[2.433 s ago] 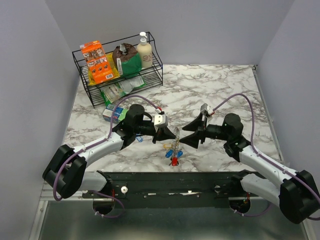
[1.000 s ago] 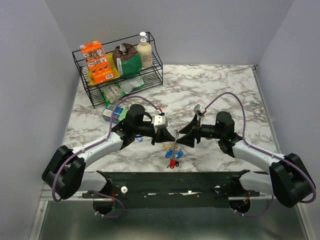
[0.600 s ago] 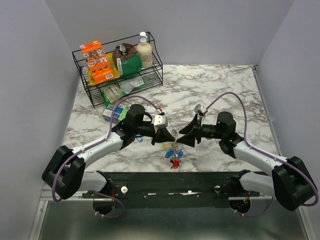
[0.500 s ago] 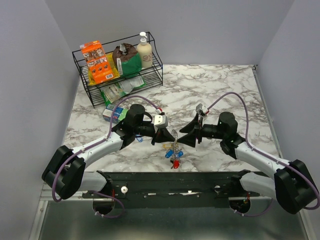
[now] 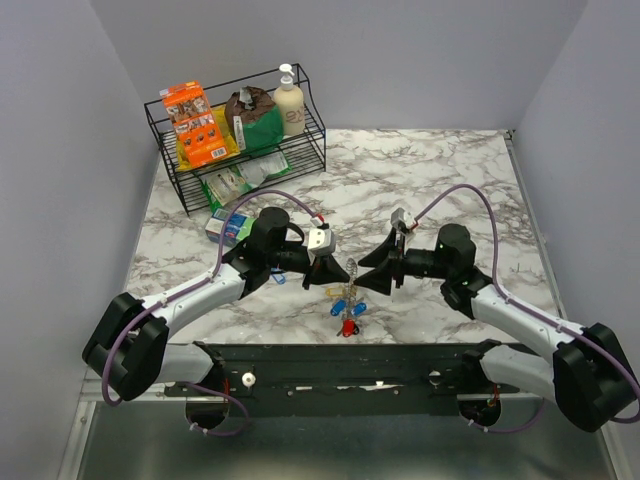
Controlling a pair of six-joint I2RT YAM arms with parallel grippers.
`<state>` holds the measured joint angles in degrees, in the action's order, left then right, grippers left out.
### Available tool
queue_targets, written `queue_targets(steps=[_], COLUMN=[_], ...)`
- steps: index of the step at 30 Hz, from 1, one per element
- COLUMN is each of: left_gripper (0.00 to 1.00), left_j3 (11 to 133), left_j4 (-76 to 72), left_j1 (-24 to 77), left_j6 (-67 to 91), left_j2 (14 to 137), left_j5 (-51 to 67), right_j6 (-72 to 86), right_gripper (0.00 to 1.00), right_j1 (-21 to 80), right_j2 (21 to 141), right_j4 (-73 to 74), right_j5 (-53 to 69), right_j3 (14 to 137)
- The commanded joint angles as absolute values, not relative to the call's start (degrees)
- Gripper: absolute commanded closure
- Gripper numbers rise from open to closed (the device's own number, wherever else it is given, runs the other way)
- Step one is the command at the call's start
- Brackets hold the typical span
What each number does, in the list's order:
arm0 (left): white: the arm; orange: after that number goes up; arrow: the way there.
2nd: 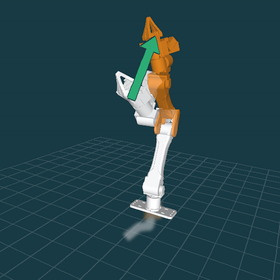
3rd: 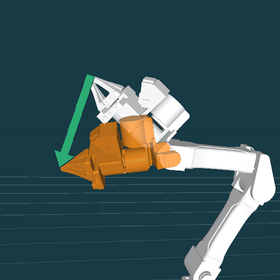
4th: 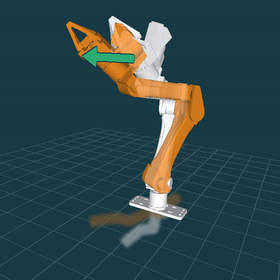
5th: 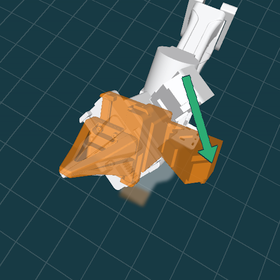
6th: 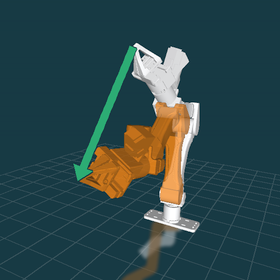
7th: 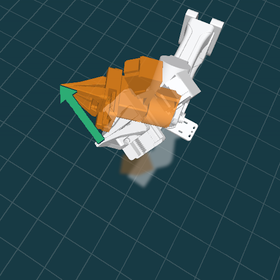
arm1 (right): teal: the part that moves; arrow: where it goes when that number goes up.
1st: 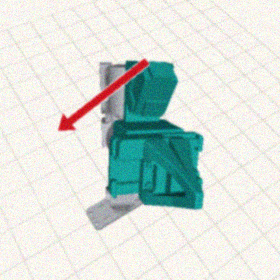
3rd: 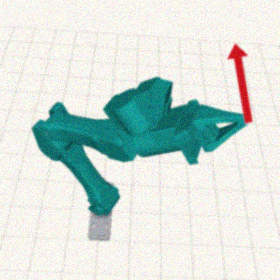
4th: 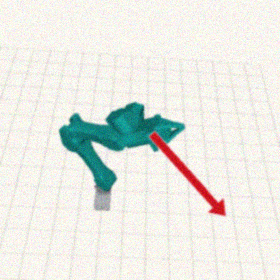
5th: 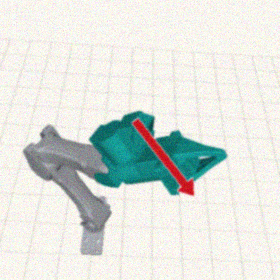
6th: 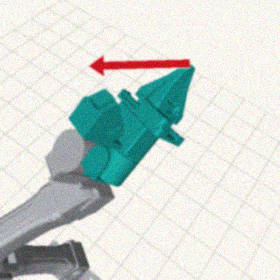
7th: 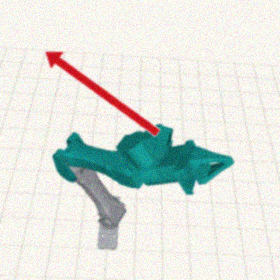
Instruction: Put the keys on the keyring
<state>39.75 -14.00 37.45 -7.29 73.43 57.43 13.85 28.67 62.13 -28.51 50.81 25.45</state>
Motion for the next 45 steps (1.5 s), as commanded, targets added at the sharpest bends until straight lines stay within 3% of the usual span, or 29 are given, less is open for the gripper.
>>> queue_targets(steps=[1,7,17,29,32,33,36,39,45], left_gripper=[1.00,1.00,1.00,0.99,0.78,0.65,0.52,0.46,0.43], left_j3=[41.84,42.27,42.89,44.38,44.47,44.39,43.86,43.16,42.54], left_j4=[-15.03,-14.33,-13.71,-10.37,-9.49,-9.32,-9.58,-10.28,-12.92], left_j1=[37.18,37.26,37.27,37.18,37.27,37.18,37.18,37.27,36.83], left_j6=[-7.82,-8.26,-8.17,-8.96,-8.79,-8.62,-7.57,-7.12,-3.69], left_j2=[72.07,72.33,72.16,70.93,69.09,67.78,64.62,61.36,58.01], left_j5=[57.92,57.92,58.18,55.29,52.48,51.77,48.17,45.80,45.44], right_j6=[12.83,13.45,13.27,12.74,13.01,13.18,13.18,13.09,11.34], right_gripper=[0.34,0.49,0.99,1.00,1.00,1.00,1.00,1.00,1.00], right_j1=[29.62,29.79,30.06,30.06,30.06,30.06,30.06,30.06,30.06], right_j2=[63.28,65.48,66.62,66.18,66.80,66.71,66.01,65.22,60.12], right_j4=[-27.07,-27.51,-27.07,-24.61,-22.77,-22.33,-21.89,-21.53,-28.28], right_j5=[52.64,54.14,54.14,52.30,51.51,50.98,49.05,47.64,45.79], right_j3=[27.95,28.74,29.44,31.20,32.87,33.05,33.66,34.63,31.56])
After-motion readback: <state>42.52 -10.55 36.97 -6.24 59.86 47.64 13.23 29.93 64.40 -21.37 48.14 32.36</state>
